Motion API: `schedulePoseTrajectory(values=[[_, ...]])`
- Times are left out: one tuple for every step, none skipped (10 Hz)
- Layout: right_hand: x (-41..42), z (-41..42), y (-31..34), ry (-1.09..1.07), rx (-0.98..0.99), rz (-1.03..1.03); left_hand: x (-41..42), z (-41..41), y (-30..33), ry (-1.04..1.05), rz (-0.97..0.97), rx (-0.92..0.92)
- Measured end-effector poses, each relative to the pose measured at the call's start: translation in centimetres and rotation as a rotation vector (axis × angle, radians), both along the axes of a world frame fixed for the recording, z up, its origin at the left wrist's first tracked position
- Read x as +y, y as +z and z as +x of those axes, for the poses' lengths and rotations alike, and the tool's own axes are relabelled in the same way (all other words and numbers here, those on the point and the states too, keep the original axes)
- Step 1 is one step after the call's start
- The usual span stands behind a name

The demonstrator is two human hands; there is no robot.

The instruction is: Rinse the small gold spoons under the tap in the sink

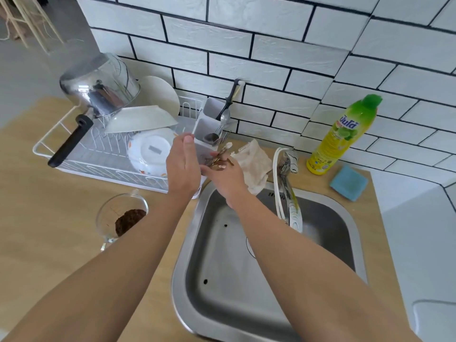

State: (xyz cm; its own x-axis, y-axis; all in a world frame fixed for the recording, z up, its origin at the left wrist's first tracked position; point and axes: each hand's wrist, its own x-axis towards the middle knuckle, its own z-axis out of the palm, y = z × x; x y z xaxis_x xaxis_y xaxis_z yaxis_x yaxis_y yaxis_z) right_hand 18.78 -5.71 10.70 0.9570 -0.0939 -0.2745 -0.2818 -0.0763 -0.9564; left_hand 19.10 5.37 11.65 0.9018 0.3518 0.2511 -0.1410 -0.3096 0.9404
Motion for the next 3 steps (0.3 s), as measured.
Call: schedulePoseTrajectory(values=[[-0.3,-0.8,0.3,0.015,0.007,-0.006,0.1,-0.2,0.3,-0.006,-0.009,0.002],[-1.0,-1.7,0.1,0.048,0.05,-0.01,0.3,-0.6,0.4,-0.03,0.003,0.004],[-2.0,-3.0,0.2,0.063,0.097,-0.061,0.1,-1.6,0.7,-0.041,-0.005,-0.012]])
